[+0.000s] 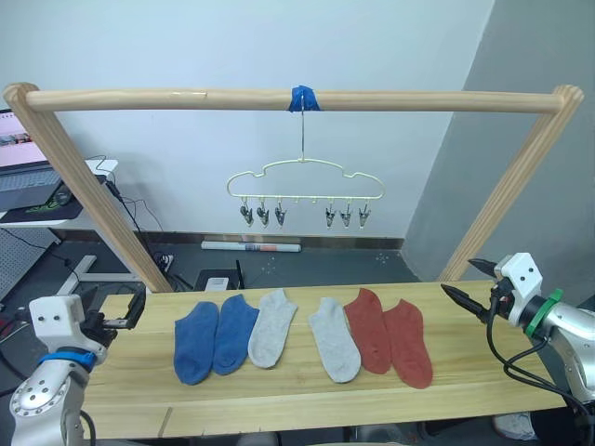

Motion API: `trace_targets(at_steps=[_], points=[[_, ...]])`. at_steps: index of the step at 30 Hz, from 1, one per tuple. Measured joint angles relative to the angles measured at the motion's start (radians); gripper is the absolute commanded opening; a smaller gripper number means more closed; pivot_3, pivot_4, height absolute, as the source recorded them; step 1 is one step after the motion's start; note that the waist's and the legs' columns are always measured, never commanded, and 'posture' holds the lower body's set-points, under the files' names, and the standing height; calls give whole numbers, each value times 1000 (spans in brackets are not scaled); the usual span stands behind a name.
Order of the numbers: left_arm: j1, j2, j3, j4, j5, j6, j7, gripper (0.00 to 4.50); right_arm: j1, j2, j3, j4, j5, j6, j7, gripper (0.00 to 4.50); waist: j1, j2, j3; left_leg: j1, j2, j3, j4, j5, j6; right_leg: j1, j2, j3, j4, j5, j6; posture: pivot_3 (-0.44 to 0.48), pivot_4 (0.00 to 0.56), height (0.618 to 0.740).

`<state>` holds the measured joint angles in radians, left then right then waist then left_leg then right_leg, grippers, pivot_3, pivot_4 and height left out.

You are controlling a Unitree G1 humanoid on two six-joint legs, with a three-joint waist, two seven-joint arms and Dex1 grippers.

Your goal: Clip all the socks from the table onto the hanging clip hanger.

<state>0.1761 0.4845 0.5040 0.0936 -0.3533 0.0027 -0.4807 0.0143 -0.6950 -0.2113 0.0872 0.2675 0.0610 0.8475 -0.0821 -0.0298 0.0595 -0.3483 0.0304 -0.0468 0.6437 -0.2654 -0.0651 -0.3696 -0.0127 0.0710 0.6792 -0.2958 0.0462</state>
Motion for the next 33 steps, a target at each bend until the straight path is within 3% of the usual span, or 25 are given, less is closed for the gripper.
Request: trace_targets(at_steps=[4, 9, 15, 21, 25, 33], points=[[-59, -51, -87, -113, 5, 66, 45, 4500, 22, 9, 1, -127, 18, 14, -2, 4457, 0, 0, 0, 0, 0, -1, 0, 0, 0, 0, 0, 0, 0, 2, 4, -105, 0, 740], [-127, -104, -164, -215, 23, 123, 111, 4500, 56, 36, 7, -339, 76, 104, -31, 4457, -13, 0, 11, 0, 0, 0, 0, 0, 0, -1, 1, 2, 0, 3, 5, -173, 100, 740], [-213, -128, -227, -281, 26, 186, 146, 4500, 42, 54, 40, -646, 207, 302, -115, 4457, -36, -3, 74, -1, 1, -2, 1, 0, 0, -1, 4, 3, 0, 0, 0, -221, 184, 740], [-296, -128, -234, -294, 21, 235, 164, 4500, 22, 56, 58, -754, 267, 410, -174, 4457, -43, -4, 124, -18, 1, -4, 2, 0, 0, -15, 4, 2, -1, 6, 2, -233, 232, 740], [-316, -126, -234, -323, 20, 235, 161, 3696, 17, 58, 71, -769, 276, 435, -186, 4500, -42, -3, 147, -22, 0, -4, 1, -2, 3, -18, 3, 1, -3, 7, 0, -231, 244, 740], [-342, -127, -248, -332, 22, 261, 167, 3696, -13, 62, 106, -801, 290, 451, -196, 4500, -44, -4, 174, -25, 0, -6, 2, -2, 4, -19, 3, -1, -3, 7, 0, -236, 249, 740]])
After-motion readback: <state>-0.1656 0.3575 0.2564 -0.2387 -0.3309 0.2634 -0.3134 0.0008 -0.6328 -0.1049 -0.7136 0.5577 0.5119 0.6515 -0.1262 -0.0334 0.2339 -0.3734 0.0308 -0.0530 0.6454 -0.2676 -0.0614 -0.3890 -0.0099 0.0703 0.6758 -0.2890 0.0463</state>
